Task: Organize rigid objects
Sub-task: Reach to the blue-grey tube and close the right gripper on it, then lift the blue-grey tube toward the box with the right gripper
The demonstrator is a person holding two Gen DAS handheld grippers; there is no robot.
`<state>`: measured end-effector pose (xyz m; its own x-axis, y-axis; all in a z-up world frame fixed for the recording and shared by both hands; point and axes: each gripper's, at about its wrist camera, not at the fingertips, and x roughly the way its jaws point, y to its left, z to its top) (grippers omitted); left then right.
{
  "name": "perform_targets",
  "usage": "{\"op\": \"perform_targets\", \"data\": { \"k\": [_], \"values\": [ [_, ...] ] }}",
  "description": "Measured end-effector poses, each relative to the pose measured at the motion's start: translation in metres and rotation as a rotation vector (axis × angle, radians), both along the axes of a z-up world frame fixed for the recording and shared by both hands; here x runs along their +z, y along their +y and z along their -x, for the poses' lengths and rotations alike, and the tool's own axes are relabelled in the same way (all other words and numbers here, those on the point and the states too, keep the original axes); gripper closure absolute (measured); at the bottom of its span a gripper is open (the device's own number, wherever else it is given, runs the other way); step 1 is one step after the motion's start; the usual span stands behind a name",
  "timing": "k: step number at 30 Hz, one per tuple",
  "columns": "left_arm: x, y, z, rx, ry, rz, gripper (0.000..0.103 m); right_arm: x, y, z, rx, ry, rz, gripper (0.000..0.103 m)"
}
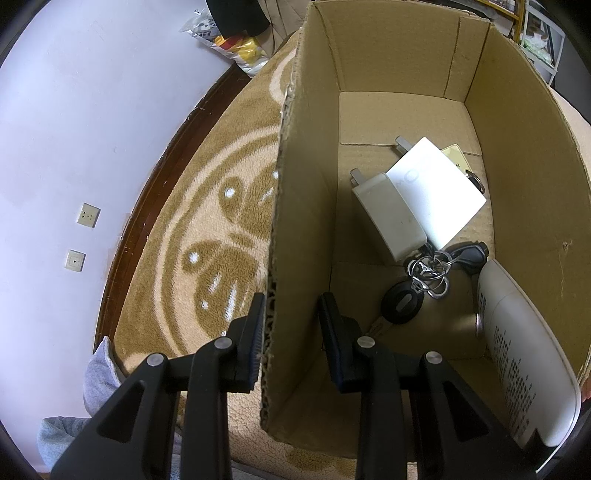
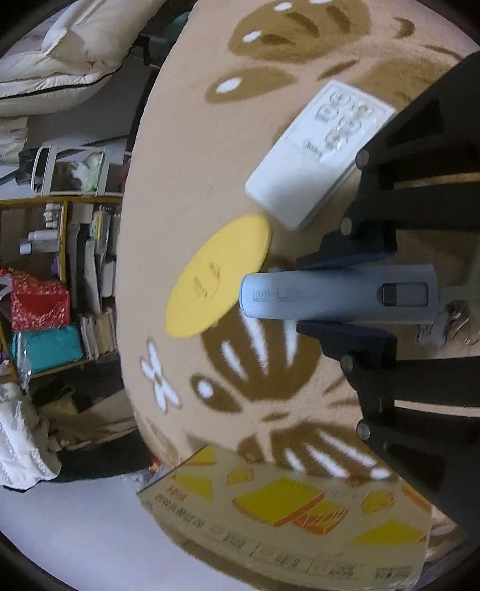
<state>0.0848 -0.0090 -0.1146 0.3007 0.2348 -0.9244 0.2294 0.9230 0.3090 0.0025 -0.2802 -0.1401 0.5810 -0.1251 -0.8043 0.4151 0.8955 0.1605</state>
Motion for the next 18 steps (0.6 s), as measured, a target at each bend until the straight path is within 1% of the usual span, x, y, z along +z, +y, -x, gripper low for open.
{"op": "perform_targets", "data": {
  "k": [3,6,10,13,18],
  "values": [
    [0.0,0.0,0.0,0.001,0.002,0.002,0.074,0.002,0.008,-0.006,0.032,-0.008,0.013,0.074],
    [0.0,0.0,0.0,-0.001,0.002,-0.001,0.074,0.007,0.014,-0.009,0.039,-0.026,0.009,0.075],
    [0.001,-0.001,0.0,-0.003,0.001,-0.004,0.074,0.023,0.021,-0.012,0.037,-0.078,0.006,0.074],
    [0.0,-0.001,0.001,-0.003,0.0,-0.005,0.074,0.036,0.028,-0.016,0.023,-0.081,0.053,0.075],
    [-0.001,-0.001,0.001,-0.004,0.004,-0.004,0.074,0.056,0.033,-0.018,0.024,-0.136,0.034,0.074]
  ]
}}
